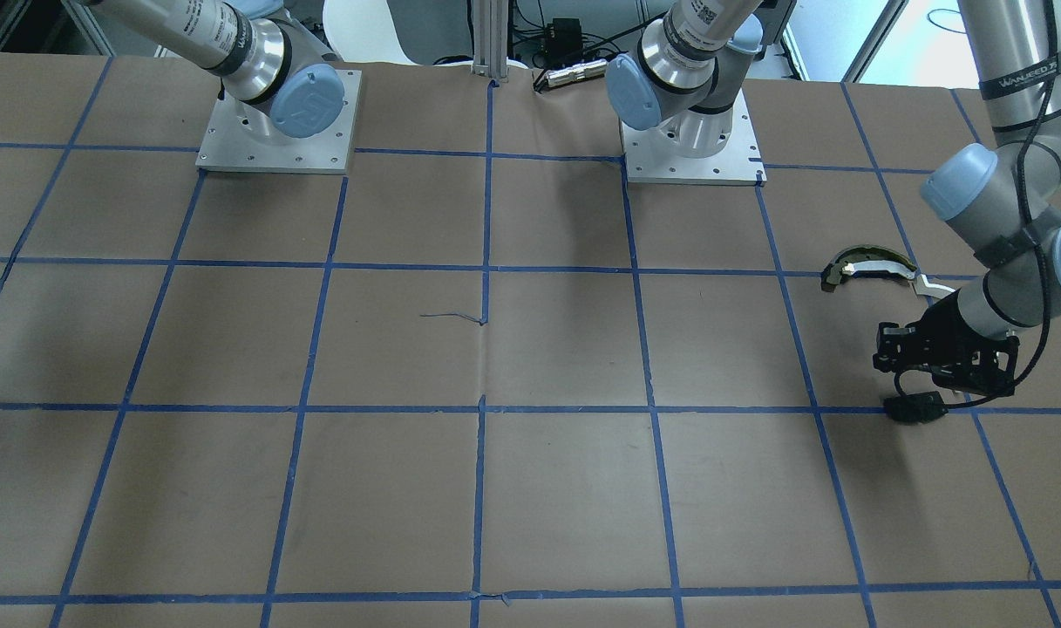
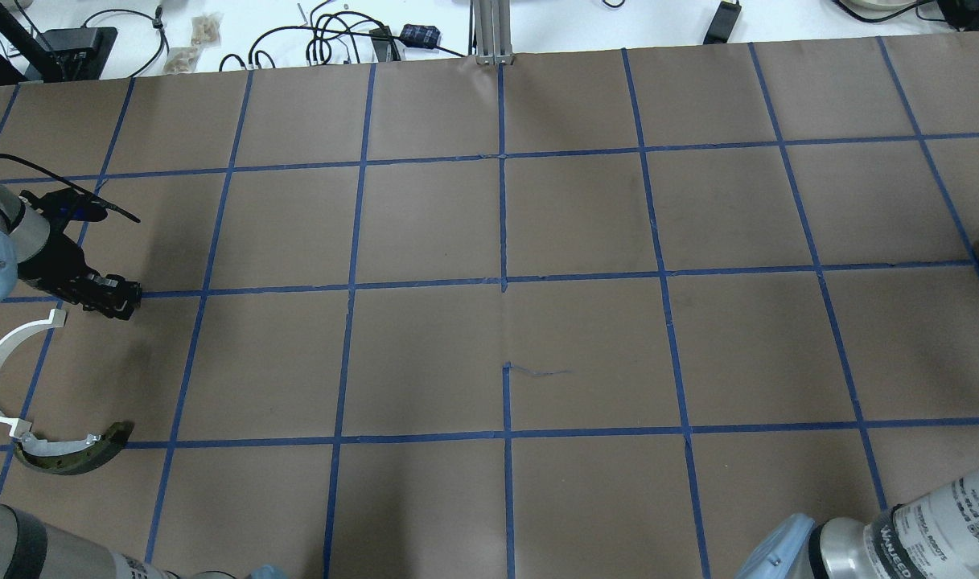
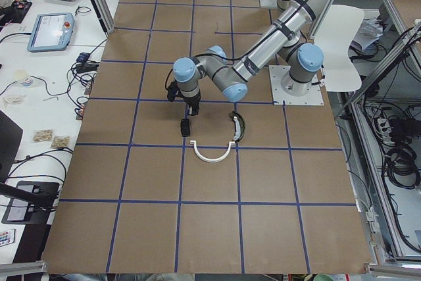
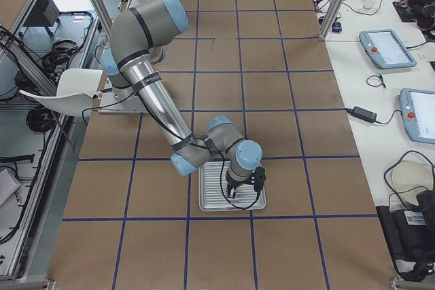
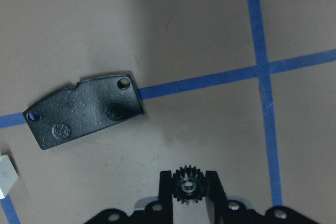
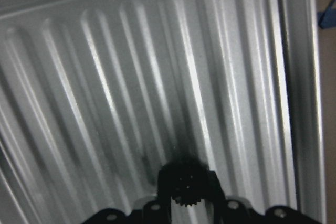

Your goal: Place bearing gear from tray to pile

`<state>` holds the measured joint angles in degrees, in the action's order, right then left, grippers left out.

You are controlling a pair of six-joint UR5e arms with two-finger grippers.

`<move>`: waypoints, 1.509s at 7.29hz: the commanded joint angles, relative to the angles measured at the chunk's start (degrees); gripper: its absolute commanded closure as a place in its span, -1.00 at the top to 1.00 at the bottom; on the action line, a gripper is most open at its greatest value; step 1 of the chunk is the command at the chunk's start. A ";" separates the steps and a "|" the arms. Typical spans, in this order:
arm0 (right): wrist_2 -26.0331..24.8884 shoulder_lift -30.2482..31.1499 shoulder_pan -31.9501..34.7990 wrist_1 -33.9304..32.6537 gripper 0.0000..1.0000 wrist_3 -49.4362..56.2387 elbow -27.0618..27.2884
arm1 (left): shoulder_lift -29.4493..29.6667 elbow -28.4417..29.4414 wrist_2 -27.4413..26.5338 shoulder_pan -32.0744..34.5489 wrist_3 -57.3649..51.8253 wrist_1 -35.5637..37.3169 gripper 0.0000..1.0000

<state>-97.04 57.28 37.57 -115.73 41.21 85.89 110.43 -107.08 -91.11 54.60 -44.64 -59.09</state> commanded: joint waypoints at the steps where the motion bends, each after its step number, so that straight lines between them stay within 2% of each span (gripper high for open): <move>1: 1.50 7.37 7.38 9.35 -1.00 -6.89 0.07 | 0.23 -0.15 0.23 -0.55 0.34 0.30 0.55; 3: 6.48 11.52 18.80 15.60 -1.00 -20.75 1.65 | -2.66 0.55 0.41 0.84 2.35 -5.74 0.67; 4: 9.30 12.49 24.94 15.80 -1.00 -30.04 3.13 | -5.72 2.29 3.63 3.73 6.98 -8.91 0.68; 5: 12.46 13.03 31.53 15.63 -1.00 -40.14 5.15 | -8.27 5.36 3.83 8.02 11.98 -14.51 0.69; 6: 14.15 13.38 39.60 14.75 -1.00 -51.03 7.08 | -9.87 6.78 4.27 11.80 19.78 -17.00 0.69; 7: 15.47 13.03 47.95 13.09 -1.00 -59.05 8.06 | -10.49 6.71 4.71 15.67 22.73 -16.94 0.69; 8: 18.01 13.03 54.21 11.16 -1.00 -66.01 9.64 | -10.67 7.14 4.72 20.49 30.15 -16.24 0.69; 9: 21.60 12.60 60.10 6.36 -1.00 -74.95 10.96 | -10.24 7.49 4.37 24.98 34.93 -15.45 0.69; 10: 23.55 11.90 64.17 1.87 -1.00 -80.87 11.84 | -9.45 7.32 4.19 27.29 35.32 -13.01 0.69; 11: 24.96 11.02 67.51 1.30 -1.00 -84.06 12.98 | -9.44 6.63 4.10 27.74 35.93 -12.20 0.69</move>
<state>-74.32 69.24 100.16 -111.89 -37.06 97.47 100.70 -99.94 -86.86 80.48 -10.20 -72.79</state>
